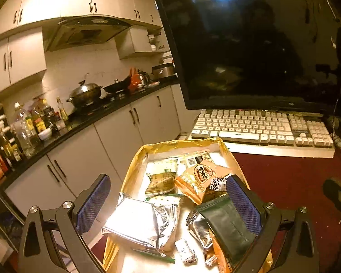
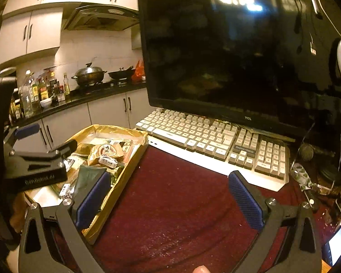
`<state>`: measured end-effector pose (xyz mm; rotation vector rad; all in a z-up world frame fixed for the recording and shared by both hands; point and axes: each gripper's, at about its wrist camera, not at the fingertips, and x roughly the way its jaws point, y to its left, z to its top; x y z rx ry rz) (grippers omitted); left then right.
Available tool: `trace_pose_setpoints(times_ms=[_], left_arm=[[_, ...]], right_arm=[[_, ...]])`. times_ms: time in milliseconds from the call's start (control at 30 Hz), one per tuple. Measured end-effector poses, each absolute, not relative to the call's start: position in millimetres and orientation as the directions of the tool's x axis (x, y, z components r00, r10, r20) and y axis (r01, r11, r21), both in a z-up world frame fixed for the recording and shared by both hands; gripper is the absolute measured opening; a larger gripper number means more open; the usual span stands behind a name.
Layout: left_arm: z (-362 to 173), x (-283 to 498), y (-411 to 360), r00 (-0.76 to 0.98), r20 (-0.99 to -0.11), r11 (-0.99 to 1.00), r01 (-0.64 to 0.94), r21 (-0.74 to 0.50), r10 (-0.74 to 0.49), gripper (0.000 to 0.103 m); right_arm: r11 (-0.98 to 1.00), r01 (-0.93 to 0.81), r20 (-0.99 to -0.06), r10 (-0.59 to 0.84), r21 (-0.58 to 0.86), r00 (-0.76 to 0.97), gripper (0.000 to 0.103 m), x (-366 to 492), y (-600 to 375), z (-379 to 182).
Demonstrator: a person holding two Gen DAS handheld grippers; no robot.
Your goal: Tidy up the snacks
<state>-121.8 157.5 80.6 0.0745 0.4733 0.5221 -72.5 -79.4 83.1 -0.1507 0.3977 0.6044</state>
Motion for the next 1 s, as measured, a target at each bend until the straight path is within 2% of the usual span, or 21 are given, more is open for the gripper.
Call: trace_pose_setpoints(times_ms=[233,400,633,1000], left_arm=[[88,-132,170,0.760,-0.371,0.845,-0.493,0.205,0.533,0.103],[89,-130,171,0.752,-0.375,0.840,-0.494,0.223,0.542,0.103],[83,-124,178,0.720,-0.445,0.842,-0.504,0.193,0.533,0.103],[78,-124,186,0.691,-0.472,0.828,-0.528,0.188,0.548,0.103]], right_arm=[[0.812,-0.583,-0.394,0.526,-0.030,0.754,0.103,-76,-78,84],[0.814,-0.580,-0.390,0.527,-0.022,0.755,0.103,-76,-79,85],[0.812,-0.583,-0.391,0.529,-0.026,0.753,0.103,-77,-79,84],[0.790,-0.612,-0.405,0.547,-0.040,0.733,0.103,-80,-72,82]])
